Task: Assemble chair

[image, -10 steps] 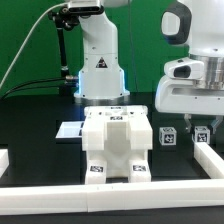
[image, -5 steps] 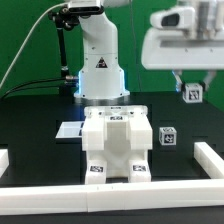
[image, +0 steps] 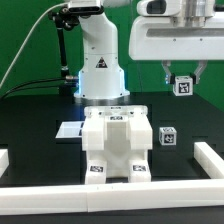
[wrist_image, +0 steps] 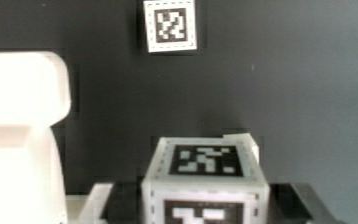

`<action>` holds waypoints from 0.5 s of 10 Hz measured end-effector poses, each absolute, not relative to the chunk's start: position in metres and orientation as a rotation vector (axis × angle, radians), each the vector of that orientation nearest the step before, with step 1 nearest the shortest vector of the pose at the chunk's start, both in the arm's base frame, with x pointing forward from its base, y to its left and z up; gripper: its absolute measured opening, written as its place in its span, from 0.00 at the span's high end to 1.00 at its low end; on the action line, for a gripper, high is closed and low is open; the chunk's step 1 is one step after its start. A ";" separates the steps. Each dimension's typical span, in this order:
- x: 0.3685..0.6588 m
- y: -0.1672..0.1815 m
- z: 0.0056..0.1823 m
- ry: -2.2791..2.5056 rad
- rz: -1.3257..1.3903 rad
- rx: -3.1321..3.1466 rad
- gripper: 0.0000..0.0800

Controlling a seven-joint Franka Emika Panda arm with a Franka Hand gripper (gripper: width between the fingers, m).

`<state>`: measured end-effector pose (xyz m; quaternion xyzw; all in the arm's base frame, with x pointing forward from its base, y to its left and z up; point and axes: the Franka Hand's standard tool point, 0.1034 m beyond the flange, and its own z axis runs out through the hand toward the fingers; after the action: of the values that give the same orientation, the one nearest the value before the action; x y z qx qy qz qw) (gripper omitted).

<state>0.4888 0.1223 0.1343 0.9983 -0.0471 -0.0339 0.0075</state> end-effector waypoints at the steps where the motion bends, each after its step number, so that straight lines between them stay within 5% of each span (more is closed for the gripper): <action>1: 0.489 0.122 0.134 -0.147 -0.108 3.120 0.64; 5: 0.522 0.083 0.174 -0.039 -0.076 3.217 0.64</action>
Offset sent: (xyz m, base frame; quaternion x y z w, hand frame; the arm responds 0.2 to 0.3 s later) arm 0.0366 -0.0338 0.0529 0.0805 -0.0218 -0.0433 0.9956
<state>0.5219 0.0835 0.1738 0.9989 -0.0121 -0.0237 -0.0383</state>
